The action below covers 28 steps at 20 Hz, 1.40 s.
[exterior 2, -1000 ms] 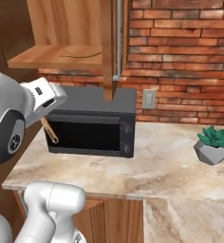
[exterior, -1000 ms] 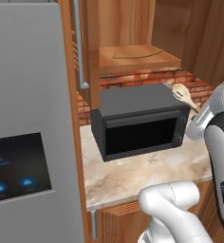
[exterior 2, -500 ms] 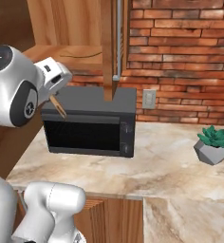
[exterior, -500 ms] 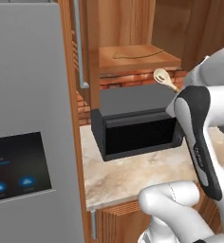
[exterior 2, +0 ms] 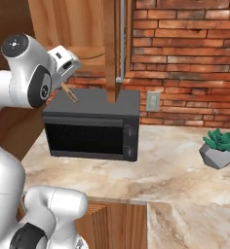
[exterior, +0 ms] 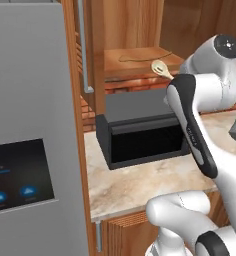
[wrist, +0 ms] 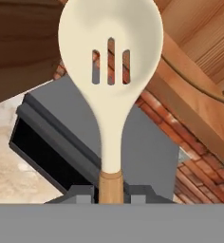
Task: Organize the utensils by type. Pick up the wooden spoons from the counter and place them in the open cabinet. Then pick up the metallic utensils from the counter and place them in the open drawer.
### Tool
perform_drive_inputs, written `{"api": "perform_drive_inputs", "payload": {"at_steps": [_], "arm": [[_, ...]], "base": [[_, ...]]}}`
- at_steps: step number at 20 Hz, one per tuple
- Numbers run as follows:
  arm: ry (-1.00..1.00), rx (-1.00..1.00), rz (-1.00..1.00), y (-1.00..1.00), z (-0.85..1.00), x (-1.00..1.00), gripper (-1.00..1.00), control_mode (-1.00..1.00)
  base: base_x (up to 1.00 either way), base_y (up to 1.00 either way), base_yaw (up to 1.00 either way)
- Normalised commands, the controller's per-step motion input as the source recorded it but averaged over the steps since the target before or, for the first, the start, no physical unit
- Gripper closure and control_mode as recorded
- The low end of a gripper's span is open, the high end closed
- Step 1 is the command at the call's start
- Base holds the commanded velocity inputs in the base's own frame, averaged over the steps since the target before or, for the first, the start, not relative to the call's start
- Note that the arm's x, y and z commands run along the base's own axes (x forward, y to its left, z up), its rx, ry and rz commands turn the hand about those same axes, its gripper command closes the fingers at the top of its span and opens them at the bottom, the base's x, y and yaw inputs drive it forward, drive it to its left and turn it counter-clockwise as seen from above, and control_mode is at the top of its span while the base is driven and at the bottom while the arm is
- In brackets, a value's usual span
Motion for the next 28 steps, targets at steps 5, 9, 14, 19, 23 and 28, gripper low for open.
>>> {"api": "perform_drive_inputs", "payload": {"at_steps": [5, 9, 14, 19, 23, 28], "arm": [[0.00, 0.00, 0.00, 0.00, 0.34, 0.60, 1.00, -1.00], [0.00, 0.00, 0.00, 0.00, 0.13, 0.61, 1.00, -1.00], [0.00, 0.00, 0.00, 0.02, 0.00, 0.51, 1.00, -1.00], [0.00, 0.00, 0.00, 0.03, 0.00, 0.34, 1.00, -1.00], [0.00, 0.00, 0.00, 0.03, 0.00, 0.27, 1.00, -1.00], [0.00, 0.00, 0.01, 0.03, 0.00, 0.31, 1.00, -1.00]], "base": [[0.00, 0.00, 0.00], [0.00, 0.00, 0.00], [0.00, 0.00, 0.00], [0.00, 0.00, 0.00], [0.00, 0.00, 0.00], [0.00, 0.00, 0.00]]}}
